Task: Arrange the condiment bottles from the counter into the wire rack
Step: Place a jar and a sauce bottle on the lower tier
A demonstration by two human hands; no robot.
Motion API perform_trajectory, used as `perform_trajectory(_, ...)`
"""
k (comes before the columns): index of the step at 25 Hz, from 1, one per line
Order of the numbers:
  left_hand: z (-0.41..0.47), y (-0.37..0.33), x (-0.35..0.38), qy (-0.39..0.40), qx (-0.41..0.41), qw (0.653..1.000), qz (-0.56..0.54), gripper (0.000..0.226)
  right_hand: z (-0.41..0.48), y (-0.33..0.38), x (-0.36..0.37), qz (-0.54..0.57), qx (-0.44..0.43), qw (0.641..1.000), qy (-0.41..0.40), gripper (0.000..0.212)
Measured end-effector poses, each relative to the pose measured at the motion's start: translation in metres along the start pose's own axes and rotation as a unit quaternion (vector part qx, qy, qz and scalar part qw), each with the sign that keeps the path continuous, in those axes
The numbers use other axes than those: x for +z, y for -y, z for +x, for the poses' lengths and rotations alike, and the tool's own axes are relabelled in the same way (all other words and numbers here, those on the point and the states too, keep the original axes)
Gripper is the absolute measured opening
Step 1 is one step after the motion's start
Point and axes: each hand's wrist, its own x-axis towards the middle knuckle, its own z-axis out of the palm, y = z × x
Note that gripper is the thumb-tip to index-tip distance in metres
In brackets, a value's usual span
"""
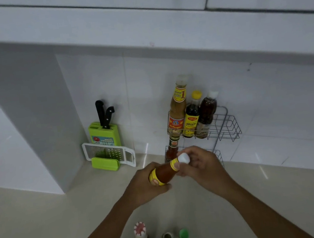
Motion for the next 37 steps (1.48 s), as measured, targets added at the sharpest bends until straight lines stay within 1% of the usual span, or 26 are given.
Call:
perform_trajectory(2, 0.003, -0.024, -0.004, -0.011, 0.039, 0.999, 0.007, 0.049, 0.003, 0.018, -0.019, -0.062, -0.046, 0.997, 0.014, 0.022)
perform_trajectory(4, 0.001, -0.045, -0.010, 0.089, 0.036, 0.993, -0.068, 0.045, 0.006, 0.034, -0.038, -0.189, -0.149, 0.969, 0.050, 0.020)
perform_trajectory(5, 0.000, -0.055, -0.014, 0.150, 0.023, 0.984, -0.093, 0.042, 0.010, 0.041, -0.048, -0.275, -0.251, 0.927, 0.045, 0.021)
perform_trajectory(7, -0.003, -0.074, -0.017, 0.254, 0.021, 0.960, -0.114, 0.030, 0.020, 0.048, -0.064, -0.419, -0.452, 0.787, 0.033, 0.033)
perform_trajectory(8, -0.004, -0.083, -0.018, 0.288, 0.024, 0.948, -0.131, 0.028, 0.025, 0.052, -0.067, -0.442, -0.497, 0.746, 0.029, 0.036)
perform_trajectory(9, -0.003, -0.087, -0.017, 0.309, 0.022, 0.938, -0.152, 0.028, 0.030, 0.053, -0.068, -0.440, -0.509, 0.739, 0.027, 0.036)
perform_trajectory(10, -0.001, -0.091, -0.017, 0.316, 0.011, 0.933, -0.172, 0.029, 0.033, 0.056, -0.065, -0.436, -0.486, 0.757, 0.009, 0.036)
perform_trajectory(12, 0.007, -0.097, -0.015, 0.240, -0.004, 0.959, -0.150, 0.027, 0.035, 0.059, -0.057, -0.510, -0.363, 0.777, -0.065, 0.030)
perform_trajectory(14, 0.014, -0.099, -0.011, 0.068, 0.012, 0.996, 0.056, 0.039, 0.040, 0.050, -0.052, -0.621, -0.156, 0.768, -0.035, 0.014)
perform_trajectory(16, 0.017, -0.104, -0.009, -0.077, 0.048, 0.931, 0.355, 0.056, 0.047, 0.040, -0.053, -0.580, -0.006, 0.815, 0.006, 0.014)
perform_trajectory(17, 0.018, -0.107, -0.005, -0.109, 0.064, 0.903, 0.412, 0.059, 0.047, 0.036, -0.056, -0.551, 0.023, 0.834, 0.015, 0.018)
perform_trajectory(18, 0.018, -0.108, -0.004, -0.103, 0.063, 0.905, 0.409, 0.061, 0.046, 0.034, -0.060, -0.518, 0.031, 0.854, 0.023, 0.020)
perform_trajectory(19, 0.019, -0.108, -0.007, -0.066, 0.047, 0.935, 0.346, 0.062, 0.043, 0.032, -0.062, -0.475, 0.013, 0.879, 0.021, 0.027)
perform_trajectory(20, 0.018, -0.109, -0.014, -0.002, 0.019, 0.975, 0.222, 0.058, 0.039, 0.030, -0.066, -0.409, -0.032, 0.912, 0.000, 0.040)
perform_trajectory(21, 0.019, -0.107, -0.018, 0.073, -0.009, 0.994, 0.085, 0.049, 0.034, 0.030, -0.070, -0.378, -0.105, 0.920, -0.006, 0.046)
perform_trajectory(22, 0.019, -0.107, -0.021, 0.149, -0.031, 0.988, -0.009, 0.040, 0.030, 0.032, -0.074, -0.391, -0.197, 0.899, 0.003, 0.043)
perform_trajectory(24, 0.017, -0.107, -0.025, 0.266, -0.049, 0.961, -0.061, 0.031, 0.028, 0.031, -0.083, -0.424, -0.324, 0.845, 0.033, 0.035)
perform_trajectory(26, 0.016, -0.109, -0.024, 0.335, -0.045, 0.939, -0.060, 0.033, 0.026, 0.029, -0.083, -0.418, -0.362, 0.833, 0.022, 0.033)
perform_trajectory(28, 0.019, -0.108, -0.022, 0.326, -0.043, 0.943, -0.053, 0.033, 0.025, 0.030, -0.076, -0.389, -0.349, 0.853, -0.012, 0.033)
perform_trajectory(30, 0.021, -0.109, -0.017, 0.227, -0.038, 0.973, 0.025, 0.044, 0.024, 0.025, -0.061, -0.402, -0.205, 0.890, -0.061, 0.034)
perform_trajectory(31, 0.020, -0.112, -0.013, 0.148, -0.026, 0.981, 0.121, 0.055, 0.025, 0.021, -0.057, -0.389, -0.069, 0.916, -0.075, 0.036)
perform_trajectory(32, 0.019, -0.117, -0.006, 0.055, 0.004, 0.963, 0.263, 0.063, 0.026, 0.017, -0.055, -0.323, 0.070, 0.941, -0.080, 0.039)
perform_trajectory(34, 0.017, -0.124, 0.011, -0.097, 0.086, 0.869, 0.477, 0.063, 0.028, 0.014, -0.057, -0.152, 0.247, 0.954, -0.073, 0.038)
perform_trajectory(35, 0.018, -0.124, 0.016, -0.121, 0.101, 0.855, 0.494, 0.061, 0.027, 0.013, -0.060, -0.110, 0.275, 0.953, -0.062, 0.036)
perform_trajectory(36, 0.020, -0.123, 0.018, -0.111, 0.090, 0.867, 0.477, 0.063, 0.027, 0.015, -0.063, -0.094, 0.275, 0.956, -0.049, 0.036)
perform_trajectory(37, 0.022, -0.119, 0.016, -0.069, 0.063, 0.905, 0.414, 0.068, 0.027, 0.017, -0.066, -0.112, 0.250, 0.961, -0.040, 0.040)
